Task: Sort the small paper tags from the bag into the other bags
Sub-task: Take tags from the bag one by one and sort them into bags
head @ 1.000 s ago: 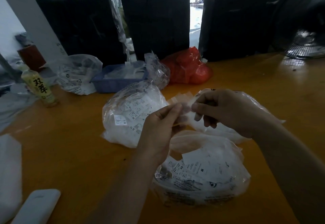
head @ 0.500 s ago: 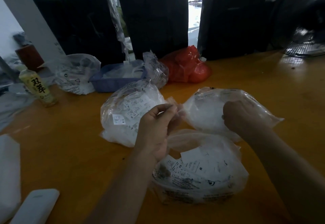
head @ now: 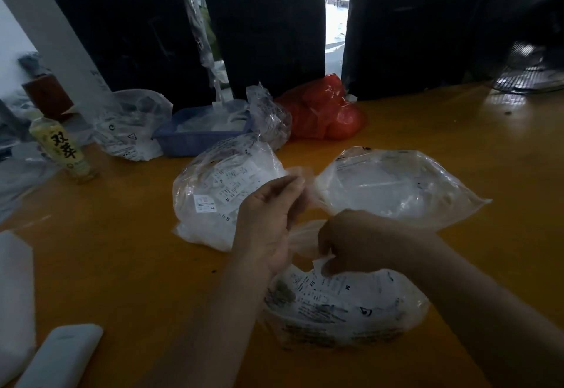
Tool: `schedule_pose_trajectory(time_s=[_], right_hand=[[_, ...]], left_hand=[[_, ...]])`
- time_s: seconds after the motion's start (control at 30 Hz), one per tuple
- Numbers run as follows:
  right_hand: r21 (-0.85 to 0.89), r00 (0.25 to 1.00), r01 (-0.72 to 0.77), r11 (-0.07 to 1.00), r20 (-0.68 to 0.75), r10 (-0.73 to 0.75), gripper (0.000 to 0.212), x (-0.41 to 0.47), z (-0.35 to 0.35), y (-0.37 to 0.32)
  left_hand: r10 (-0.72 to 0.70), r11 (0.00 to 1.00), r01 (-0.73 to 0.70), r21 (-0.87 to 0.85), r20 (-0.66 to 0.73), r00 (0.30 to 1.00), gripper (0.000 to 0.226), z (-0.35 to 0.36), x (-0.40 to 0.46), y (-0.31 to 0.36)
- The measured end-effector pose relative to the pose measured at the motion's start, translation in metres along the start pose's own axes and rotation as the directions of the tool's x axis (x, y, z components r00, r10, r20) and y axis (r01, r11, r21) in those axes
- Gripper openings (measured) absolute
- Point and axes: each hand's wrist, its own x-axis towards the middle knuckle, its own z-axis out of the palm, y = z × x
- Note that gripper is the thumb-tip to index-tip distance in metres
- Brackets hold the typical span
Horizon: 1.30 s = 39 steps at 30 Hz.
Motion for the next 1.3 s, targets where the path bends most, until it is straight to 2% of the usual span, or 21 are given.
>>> schedule_pose_trajectory(time_s=[0.07, 0.17, 0.23, 0.3, 0.33, 0.37, 0.43, 0.5, 0.53, 0.57, 0.7, 0.83, 0.97, 1.0, 1.1, 1.3], right_hand=[[-0.087, 0.999, -0.032, 0.996, 0.02, 0.033, 0.043, 0.006, 0.01, -0.004], [-0.043, 0.999, -0.042, 0.998, -0.018, 0.042, 0.023, 0.008, 0.011, -0.004], [-0.017, 0.998, -0.045, 0.999, -0.055, 0.044, 0.031, 0.009, 0.007, 0.0], [0.083, 0.992, -0.036, 0.996, -0.118, 0.045, 0.03, 0.006, -0.002, 0.008], [0.195, 0.984, -0.032, 0.98, -0.165, 0.065, 0.028, 0.003, -0.009, 0.013], [0.348, 0.973, -0.023, 0.937, -0.206, 0.101, 0.026, -0.001, -0.015, 0.02], [0.66, 0.955, 0.024, 0.751, -0.237, 0.178, 0.02, -0.009, -0.024, 0.033], [0.837, 0.945, 0.089, 0.539, -0.241, 0.219, 0.012, -0.017, -0.031, 0.04], [0.873, 0.94, 0.122, 0.471, -0.255, 0.229, 0.008, -0.019, -0.033, 0.042], [0.89, 0.935, 0.143, 0.432, -0.265, 0.237, 0.008, -0.021, -0.035, 0.043], [0.908, 0.913, 0.156, 0.388, -0.283, 0.295, 0.009, -0.026, -0.041, 0.045], [0.892, 0.824, 0.239, 0.384, -0.396, 0.405, 0.007, -0.028, -0.046, 0.042], [0.885, 0.754, 0.342, 0.315, -0.458, 0.47, 0.008, -0.033, -0.052, 0.032], [0.874, 0.749, 0.346, 0.341, -0.476, 0.461, 0.008, -0.035, -0.052, 0.03], [0.778, 0.708, 0.315, 0.543, -0.574, 0.411, 0.009, -0.039, -0.053, 0.026], [0.577, 0.649, 0.273, 0.77, -0.701, 0.295, 0.014, -0.041, -0.054, 0.023]], left_hand=[[0.008, 1.0, -0.008, -0.01, 0.013, 1.0, 0.019, 0.001, -0.001, 0.001], [0.027, 1.0, -0.027, -0.015, 0.028, 0.999, 0.014, 0.001, -0.001, 0.003], [0.027, 1.0, -0.027, -0.013, 0.036, 0.999, 0.011, 0.0, -0.002, 0.003], [0.019, 1.0, -0.018, -0.025, 0.046, 0.999, 0.008, 0.001, -0.002, 0.003], [0.016, 0.999, -0.014, -0.032, 0.048, 0.999, 0.007, 0.001, -0.002, 0.003], [0.016, 0.999, -0.014, -0.035, 0.047, 0.999, 0.008, 0.001, -0.001, 0.003], [0.023, 0.999, -0.021, -0.034, 0.037, 0.999, 0.015, 0.001, 0.0, 0.003], [0.03, 0.999, -0.028, -0.037, 0.038, 0.999, 0.019, 0.0, 0.001, 0.002], [0.03, 0.999, -0.028, -0.039, 0.042, 0.999, 0.019, 0.0, 0.001, 0.002], [0.028, 0.999, -0.026, -0.038, 0.048, 0.998, 0.019, 0.0, 0.001, 0.002], [0.017, 0.999, -0.014, -0.043, 0.087, 0.996, 0.02, 0.0, 0.0, 0.001], [0.011, 1.0, -0.009, -0.022, 0.13, 0.991, 0.026, 0.0, -0.001, 0.002], [0.029, 0.999, -0.031, 0.012, 0.191, 0.981, 0.034, 0.001, -0.003, 0.001], [0.033, 0.999, -0.036, 0.014, 0.206, 0.978, 0.035, 0.001, -0.004, 0.0], [0.045, 0.997, -0.059, 0.054, 0.24, 0.97, 0.043, 0.0, -0.004, 0.0], [0.059, 0.992, -0.085, 0.091, 0.254, 0.965, 0.042, -0.001, -0.004, -0.002]])
